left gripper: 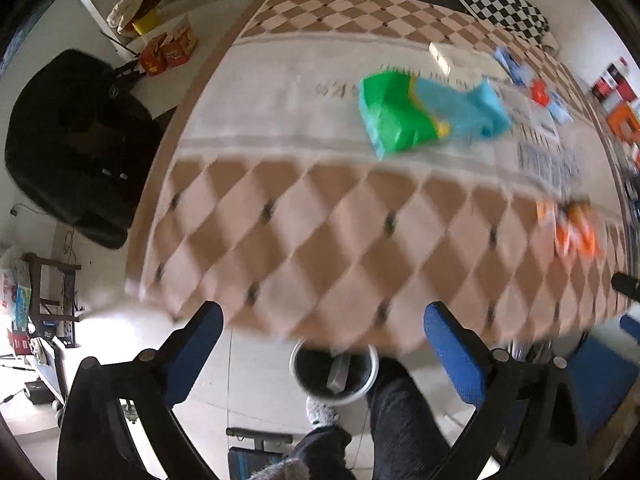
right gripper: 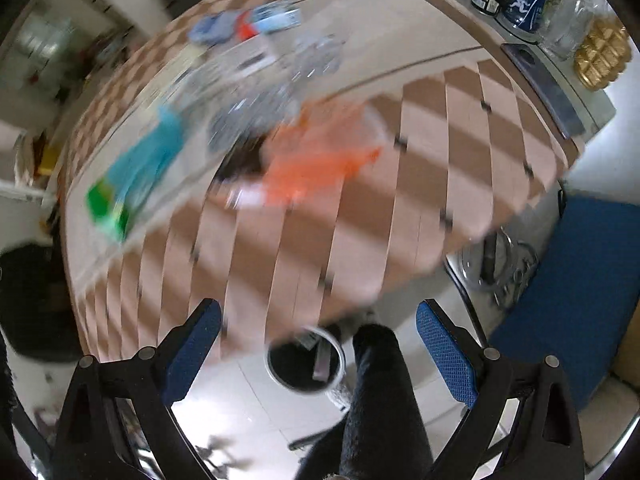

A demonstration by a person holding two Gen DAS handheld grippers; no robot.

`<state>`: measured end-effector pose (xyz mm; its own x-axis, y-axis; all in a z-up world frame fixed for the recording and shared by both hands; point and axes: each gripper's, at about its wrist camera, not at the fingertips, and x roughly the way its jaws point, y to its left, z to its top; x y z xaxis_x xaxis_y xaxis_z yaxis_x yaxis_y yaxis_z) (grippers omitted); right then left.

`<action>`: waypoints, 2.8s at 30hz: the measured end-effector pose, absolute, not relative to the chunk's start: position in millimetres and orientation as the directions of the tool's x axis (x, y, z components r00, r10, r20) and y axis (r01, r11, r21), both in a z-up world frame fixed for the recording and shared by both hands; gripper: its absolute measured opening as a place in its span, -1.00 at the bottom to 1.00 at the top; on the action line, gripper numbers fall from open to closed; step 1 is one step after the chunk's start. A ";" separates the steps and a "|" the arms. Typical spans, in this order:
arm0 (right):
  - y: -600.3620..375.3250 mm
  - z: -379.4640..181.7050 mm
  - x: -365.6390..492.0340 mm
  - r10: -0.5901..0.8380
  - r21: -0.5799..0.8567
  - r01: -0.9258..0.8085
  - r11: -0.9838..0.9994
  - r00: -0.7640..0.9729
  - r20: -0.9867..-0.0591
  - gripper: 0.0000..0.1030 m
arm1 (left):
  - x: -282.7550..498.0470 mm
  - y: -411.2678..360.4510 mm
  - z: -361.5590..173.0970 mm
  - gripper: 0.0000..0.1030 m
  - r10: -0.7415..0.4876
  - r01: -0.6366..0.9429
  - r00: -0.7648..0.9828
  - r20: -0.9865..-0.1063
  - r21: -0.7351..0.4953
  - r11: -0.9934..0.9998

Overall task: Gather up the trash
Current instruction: 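Grasp the green-and-blue snack bag with the left gripper while the right grasps the orange wrapper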

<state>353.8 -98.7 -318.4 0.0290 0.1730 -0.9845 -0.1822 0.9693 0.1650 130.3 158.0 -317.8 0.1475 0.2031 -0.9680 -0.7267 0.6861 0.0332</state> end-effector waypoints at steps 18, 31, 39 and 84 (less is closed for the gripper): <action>-56.4 -403.8 450.3 0.134 0.167 -0.168 0.972 -0.192 -0.972 0.91 | 356.3 171.3 -388.7 0.98 0.299 0.123 -0.022 -0.954 0.294 0.948; -47.1 -387.9 461.4 0.200 0.227 -0.172 0.959 -0.160 -0.966 -0.43 | 350.0 183.4 -398.3 0.69 0.171 0.027 -0.054 -0.984 0.170 0.985; -51.2 -355.4 438.3 0.272 0.285 -0.220 0.933 -0.087 -0.958 -0.81 | 288.5 181.5 -363.8 0.69 0.118 -0.292 0.008 -0.993 0.110 0.950; -118.4 -332.8 282.7 0.374 0.356 -0.143 0.923 0.119 -0.920 -0.84 | 164.5 144.0 -376.1 0.30 0.040 -0.443 0.181 -0.983 -0.045 0.895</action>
